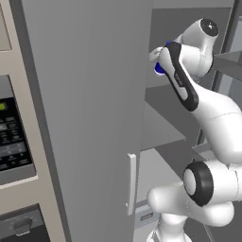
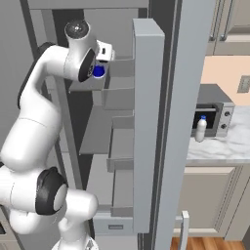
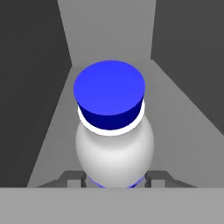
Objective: Take the bottled waters from the counter and place them in the freezer to freeze. Close the freezer door after placing the bottles.
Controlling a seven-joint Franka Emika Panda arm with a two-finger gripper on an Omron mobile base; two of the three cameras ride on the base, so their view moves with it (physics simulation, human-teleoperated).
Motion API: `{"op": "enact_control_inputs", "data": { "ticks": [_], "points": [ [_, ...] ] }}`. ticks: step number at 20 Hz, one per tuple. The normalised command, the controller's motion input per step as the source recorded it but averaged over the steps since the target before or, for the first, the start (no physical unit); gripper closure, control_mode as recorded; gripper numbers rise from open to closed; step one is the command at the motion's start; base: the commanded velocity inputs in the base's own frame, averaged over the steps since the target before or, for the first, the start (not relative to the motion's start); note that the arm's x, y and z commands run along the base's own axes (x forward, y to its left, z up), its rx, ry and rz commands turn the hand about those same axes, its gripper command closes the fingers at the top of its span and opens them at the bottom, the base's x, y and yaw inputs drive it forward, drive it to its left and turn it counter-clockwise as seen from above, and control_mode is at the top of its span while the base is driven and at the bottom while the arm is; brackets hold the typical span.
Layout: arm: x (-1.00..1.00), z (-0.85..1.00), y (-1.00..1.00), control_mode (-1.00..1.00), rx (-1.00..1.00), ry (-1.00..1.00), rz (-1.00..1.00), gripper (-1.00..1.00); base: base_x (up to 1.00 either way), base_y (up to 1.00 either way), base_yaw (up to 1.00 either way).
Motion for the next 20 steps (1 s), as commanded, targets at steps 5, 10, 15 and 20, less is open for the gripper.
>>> {"op": "enact_control_inputs", "data": {
  "ticks": [5,10,15,20],
  "points": [
    [0.45,-0.12,-0.12,-1.0,0.0,0.14,0.0,1.0,0.0,0.0,0.0],
    [0.29,-0.12,-0.18,-1.0,0.0,0.03,0.02,1.0,0.0,0.0,0.0],
    [0.26,-0.25,-0.01,-1.0,-0.02,0.06,0.0,1.0,0.0,0.0,0.0],
    [0.23,-0.25,0.0,-1.0,-0.02,0.09,0.0,1.0,0.0,0.0,0.0]
  ]
}}
